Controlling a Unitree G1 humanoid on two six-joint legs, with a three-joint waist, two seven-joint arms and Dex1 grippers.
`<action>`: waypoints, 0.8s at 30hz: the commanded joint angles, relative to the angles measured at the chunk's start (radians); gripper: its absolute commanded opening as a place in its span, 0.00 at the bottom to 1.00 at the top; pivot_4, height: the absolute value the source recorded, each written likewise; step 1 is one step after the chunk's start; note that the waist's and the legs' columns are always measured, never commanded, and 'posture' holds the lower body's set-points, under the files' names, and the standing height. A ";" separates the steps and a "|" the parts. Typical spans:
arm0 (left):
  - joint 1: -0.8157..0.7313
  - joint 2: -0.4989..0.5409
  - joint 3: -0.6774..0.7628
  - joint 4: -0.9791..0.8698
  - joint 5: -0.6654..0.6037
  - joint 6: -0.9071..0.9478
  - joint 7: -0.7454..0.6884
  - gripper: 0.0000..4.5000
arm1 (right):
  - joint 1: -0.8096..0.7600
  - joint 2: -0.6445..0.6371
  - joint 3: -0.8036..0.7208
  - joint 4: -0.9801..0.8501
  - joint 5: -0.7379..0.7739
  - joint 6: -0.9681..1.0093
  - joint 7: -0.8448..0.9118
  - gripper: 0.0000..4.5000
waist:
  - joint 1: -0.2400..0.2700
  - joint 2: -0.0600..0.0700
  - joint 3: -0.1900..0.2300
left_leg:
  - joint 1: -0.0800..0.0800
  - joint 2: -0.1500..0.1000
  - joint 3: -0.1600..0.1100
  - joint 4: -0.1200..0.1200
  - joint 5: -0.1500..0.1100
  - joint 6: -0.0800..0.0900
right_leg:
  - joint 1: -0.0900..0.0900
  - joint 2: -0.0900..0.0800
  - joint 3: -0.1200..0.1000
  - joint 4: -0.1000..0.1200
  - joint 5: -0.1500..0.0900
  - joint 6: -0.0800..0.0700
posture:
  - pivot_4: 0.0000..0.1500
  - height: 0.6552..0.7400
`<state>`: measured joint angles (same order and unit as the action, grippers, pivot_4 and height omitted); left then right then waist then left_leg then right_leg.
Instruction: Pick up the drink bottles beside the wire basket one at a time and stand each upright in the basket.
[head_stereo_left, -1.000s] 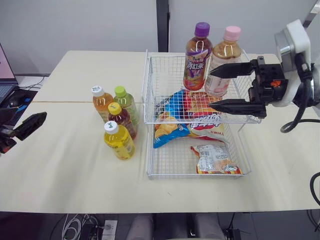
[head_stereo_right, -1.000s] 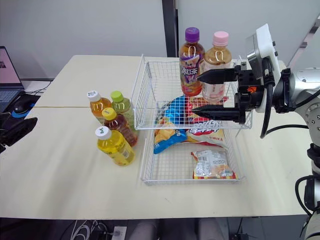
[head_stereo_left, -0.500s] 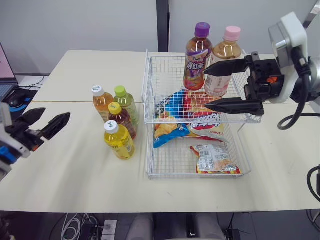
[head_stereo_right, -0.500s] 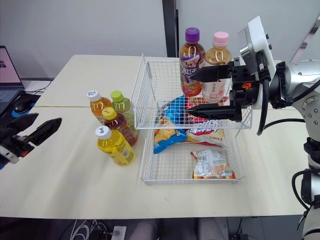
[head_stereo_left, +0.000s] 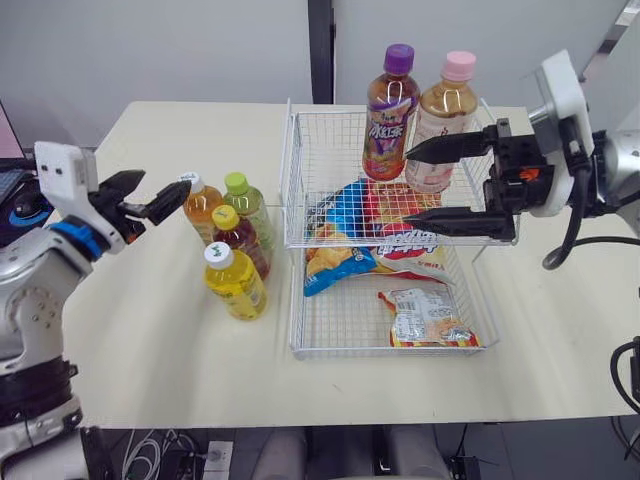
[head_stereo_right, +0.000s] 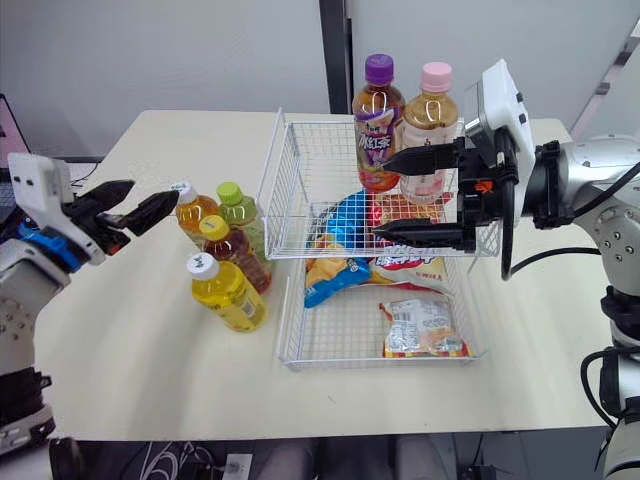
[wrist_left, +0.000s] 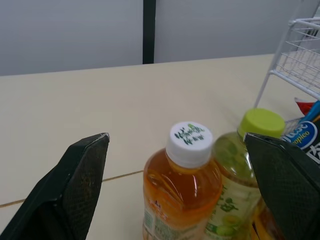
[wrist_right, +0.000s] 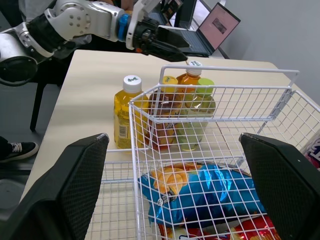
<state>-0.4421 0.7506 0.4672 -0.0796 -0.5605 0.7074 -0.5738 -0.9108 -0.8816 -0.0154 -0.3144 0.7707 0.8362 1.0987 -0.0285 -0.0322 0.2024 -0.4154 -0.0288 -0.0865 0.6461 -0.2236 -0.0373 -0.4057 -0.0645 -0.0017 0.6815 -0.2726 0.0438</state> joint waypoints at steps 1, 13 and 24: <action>-0.035 0.002 -0.035 0.037 0.038 -0.046 0.014 1.00 | -0.011 -0.009 -0.038 -0.029 0.019 0.003 -0.009 1.00 | -0.002 0.000 0.000 | 0.000 0.000 0.000 0.000 0.000 0.000 | 0.000 0.000 0.000 0.000 0.000 0.000 | 1.00 1.00; -0.126 -0.023 -0.121 0.172 0.084 -0.123 -0.018 1.00 | -0.037 -0.014 -0.019 -0.011 -0.002 0.014 -0.001 1.00 | -0.001 0.000 0.000 | 0.000 0.000 0.001 0.000 0.000 0.000 | -0.001 0.000 0.001 0.000 0.000 0.000 | 1.00 1.00; -0.123 -0.038 -0.129 0.172 0.066 -0.130 -0.044 0.66 | 0.004 -0.022 -0.062 -0.062 0.030 0.043 -0.036 1.00 | 0.000 0.000 0.000 | 0.000 0.000 0.001 0.000 0.000 0.000 | -0.001 0.000 0.002 0.000 0.000 0.000 | 1.00 1.00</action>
<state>-0.5550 0.7069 0.3180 0.1212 -0.4776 0.5806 -0.6093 -0.8941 -0.8912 -0.0248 -0.3532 0.7896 0.8827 1.0768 -0.0288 -0.0323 0.2024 -0.4157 -0.0286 -0.0857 0.6463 -0.2235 -0.0373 -0.4064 -0.0643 -0.0001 0.6813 -0.2722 0.0443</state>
